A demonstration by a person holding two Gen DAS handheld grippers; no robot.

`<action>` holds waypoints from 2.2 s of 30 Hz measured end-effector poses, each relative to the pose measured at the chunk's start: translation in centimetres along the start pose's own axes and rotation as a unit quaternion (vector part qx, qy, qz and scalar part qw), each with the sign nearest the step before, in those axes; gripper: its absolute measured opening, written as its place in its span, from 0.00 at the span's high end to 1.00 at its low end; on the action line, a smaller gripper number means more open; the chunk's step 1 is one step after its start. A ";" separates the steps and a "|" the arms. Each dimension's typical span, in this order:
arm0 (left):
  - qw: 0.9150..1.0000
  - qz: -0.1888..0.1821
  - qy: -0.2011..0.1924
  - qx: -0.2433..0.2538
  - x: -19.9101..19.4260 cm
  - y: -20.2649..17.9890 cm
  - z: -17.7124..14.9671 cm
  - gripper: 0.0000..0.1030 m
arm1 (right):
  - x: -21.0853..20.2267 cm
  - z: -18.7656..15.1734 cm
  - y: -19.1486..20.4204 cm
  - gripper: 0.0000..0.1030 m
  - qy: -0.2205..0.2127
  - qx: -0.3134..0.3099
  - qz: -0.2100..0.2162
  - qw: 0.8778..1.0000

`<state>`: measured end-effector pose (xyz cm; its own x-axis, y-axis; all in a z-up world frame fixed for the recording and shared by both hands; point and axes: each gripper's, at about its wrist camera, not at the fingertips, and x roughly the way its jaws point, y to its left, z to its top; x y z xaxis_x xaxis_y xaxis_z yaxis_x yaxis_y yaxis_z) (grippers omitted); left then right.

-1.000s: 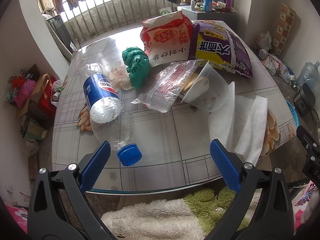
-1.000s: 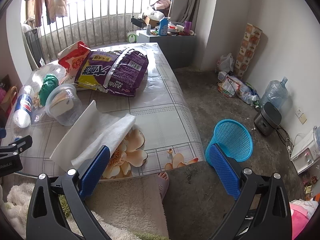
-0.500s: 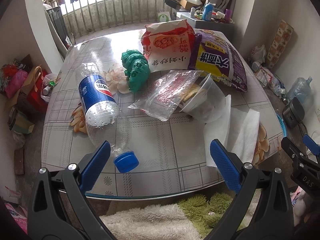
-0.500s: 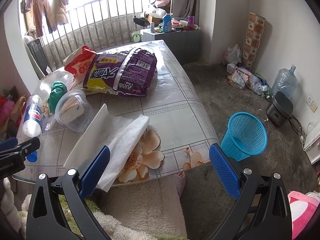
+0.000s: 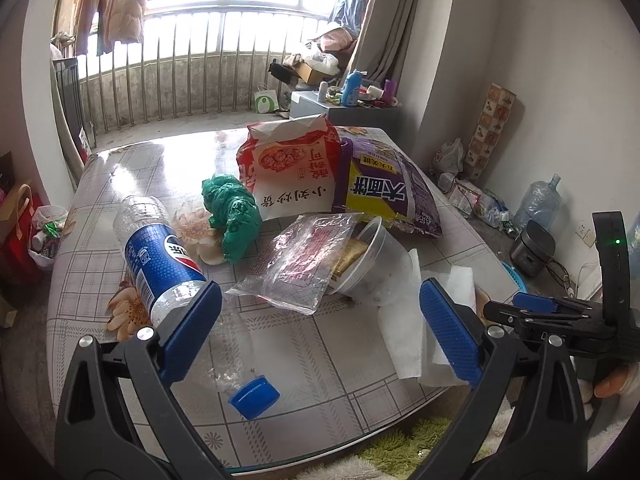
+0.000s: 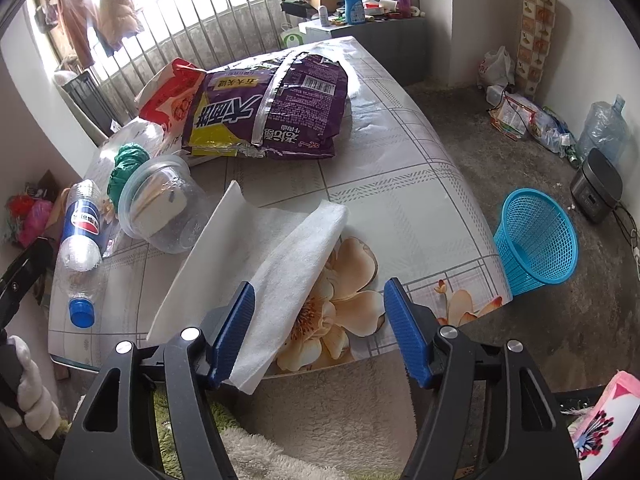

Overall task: Collect trash
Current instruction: 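Grasp the white tissue with the right tool while the left tool grasps the clear wrapper, then carry tissue and wrapper to the blue wastebasket and open both tools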

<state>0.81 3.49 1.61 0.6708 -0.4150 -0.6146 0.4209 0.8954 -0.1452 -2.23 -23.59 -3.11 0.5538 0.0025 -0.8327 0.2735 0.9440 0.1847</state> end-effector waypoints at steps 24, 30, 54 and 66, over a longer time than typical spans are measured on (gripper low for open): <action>0.980 0.071 0.100 0.157 8.9 -0.7 -0.5 0.87 | 4.4 1.6 1.2 0.96 0.048 -0.001 -0.017 0.999; 0.984 0.077 0.077 0.140 6.6 0.0 1.6 0.99 | 2.6 2.4 0.0 0.97 0.019 0.022 0.043 0.999; 0.939 -0.265 0.123 0.182 10.0 -20.8 15.4 1.00 | -11.3 5.1 -21.3 0.98 -0.213 0.206 -0.043 0.954; 0.873 -0.271 0.287 0.285 32.0 -43.8 9.4 1.00 | -1.7 4.8 -37.0 0.98 -0.161 0.340 -0.104 0.920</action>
<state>9.61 -50.55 -4.41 -0.0691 -0.4565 -0.8870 0.9272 0.2986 -0.2260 -9.53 -60.08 -6.01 0.6086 -0.3569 -0.7087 0.7686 0.4871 0.4147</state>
